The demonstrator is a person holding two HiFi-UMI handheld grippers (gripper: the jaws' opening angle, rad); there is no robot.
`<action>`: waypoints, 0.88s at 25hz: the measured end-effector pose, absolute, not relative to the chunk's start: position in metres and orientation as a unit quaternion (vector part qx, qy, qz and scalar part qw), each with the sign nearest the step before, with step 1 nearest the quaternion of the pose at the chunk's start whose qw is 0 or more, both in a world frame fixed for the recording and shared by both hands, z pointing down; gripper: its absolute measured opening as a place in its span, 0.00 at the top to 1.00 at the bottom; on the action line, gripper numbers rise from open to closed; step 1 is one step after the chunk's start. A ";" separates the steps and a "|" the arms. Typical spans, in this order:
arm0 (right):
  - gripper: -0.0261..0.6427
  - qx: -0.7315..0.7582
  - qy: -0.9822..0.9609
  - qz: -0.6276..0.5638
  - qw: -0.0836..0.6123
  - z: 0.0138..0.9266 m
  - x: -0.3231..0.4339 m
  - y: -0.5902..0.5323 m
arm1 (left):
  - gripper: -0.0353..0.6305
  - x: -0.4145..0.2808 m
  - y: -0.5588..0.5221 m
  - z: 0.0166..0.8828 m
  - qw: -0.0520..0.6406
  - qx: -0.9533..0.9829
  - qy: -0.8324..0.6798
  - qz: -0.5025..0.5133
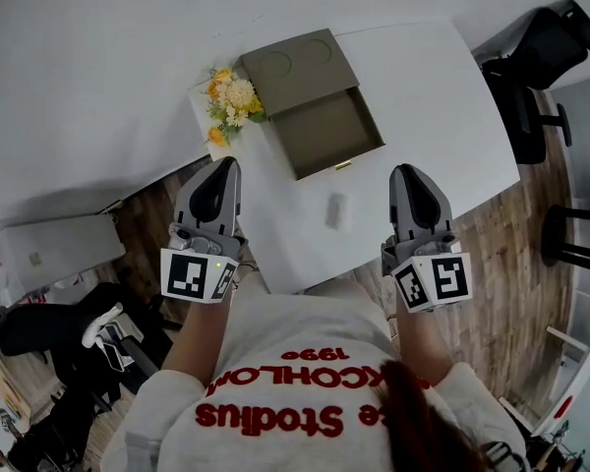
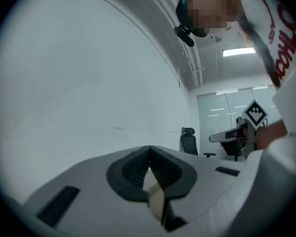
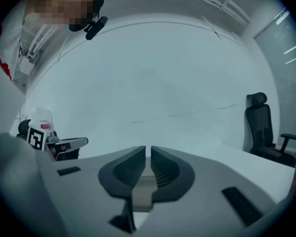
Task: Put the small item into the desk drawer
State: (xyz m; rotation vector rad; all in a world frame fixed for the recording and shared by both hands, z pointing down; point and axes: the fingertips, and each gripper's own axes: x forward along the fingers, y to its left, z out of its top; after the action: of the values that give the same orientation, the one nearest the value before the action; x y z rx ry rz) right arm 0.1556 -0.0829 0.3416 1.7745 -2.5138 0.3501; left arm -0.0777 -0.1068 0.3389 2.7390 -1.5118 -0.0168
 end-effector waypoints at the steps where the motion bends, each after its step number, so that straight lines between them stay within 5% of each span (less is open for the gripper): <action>1: 0.91 0.572 -0.811 0.119 0.028 0.349 0.154 -0.083 | 0.94 -0.076 -0.107 0.341 0.008 0.875 -0.484 -0.004; 22: 0.63 0.560 -0.722 0.303 0.271 0.596 0.123 -0.030 | 0.94 -0.068 -0.098 0.391 0.055 0.887 -0.456 0.045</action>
State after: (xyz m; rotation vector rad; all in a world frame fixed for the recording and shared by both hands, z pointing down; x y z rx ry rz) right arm 0.1226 -0.0303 0.5965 1.5070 -1.9450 0.8151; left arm -0.0685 -0.0976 0.3905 2.6939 -1.3859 0.1358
